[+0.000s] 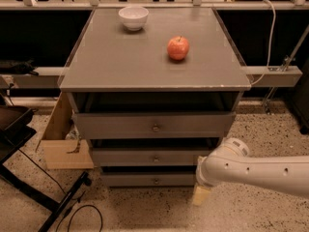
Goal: Open middle drawer
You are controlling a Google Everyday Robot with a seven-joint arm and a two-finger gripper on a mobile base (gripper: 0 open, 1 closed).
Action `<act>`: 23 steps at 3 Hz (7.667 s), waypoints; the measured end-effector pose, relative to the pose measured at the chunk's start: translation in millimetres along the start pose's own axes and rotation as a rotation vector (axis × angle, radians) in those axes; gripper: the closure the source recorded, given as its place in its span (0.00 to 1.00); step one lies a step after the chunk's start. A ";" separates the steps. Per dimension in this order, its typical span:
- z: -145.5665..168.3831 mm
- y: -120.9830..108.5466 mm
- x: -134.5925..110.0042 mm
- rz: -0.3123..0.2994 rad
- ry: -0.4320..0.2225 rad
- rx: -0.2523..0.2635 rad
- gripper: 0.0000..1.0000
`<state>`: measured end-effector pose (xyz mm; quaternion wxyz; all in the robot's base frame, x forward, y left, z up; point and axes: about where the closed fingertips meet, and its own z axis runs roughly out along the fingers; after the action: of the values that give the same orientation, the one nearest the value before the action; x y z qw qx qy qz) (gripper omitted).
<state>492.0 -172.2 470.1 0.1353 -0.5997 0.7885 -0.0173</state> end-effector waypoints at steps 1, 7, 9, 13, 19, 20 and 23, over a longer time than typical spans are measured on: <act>20.7 -23.8 -16.0 -0.057 -0.010 0.054 0.00; 99.7 -86.1 -85.1 -0.150 0.004 0.088 0.39; 87.8 -88.0 -86.9 -0.149 0.004 0.089 0.94; 75.4 -69.3 -65.9 -0.140 0.030 0.044 1.00; 56.8 -25.8 -38.8 -0.146 0.060 -0.058 1.00; 52.4 -26.4 -40.3 -0.146 0.060 -0.059 1.00; 45.6 -4.8 -31.2 -0.147 0.072 -0.116 0.95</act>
Offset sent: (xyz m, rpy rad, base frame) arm 0.0890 0.0437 -0.0348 -0.1085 -0.1502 0.1227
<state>514.9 -137.7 433.0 0.0703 -0.6618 0.7464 -0.0029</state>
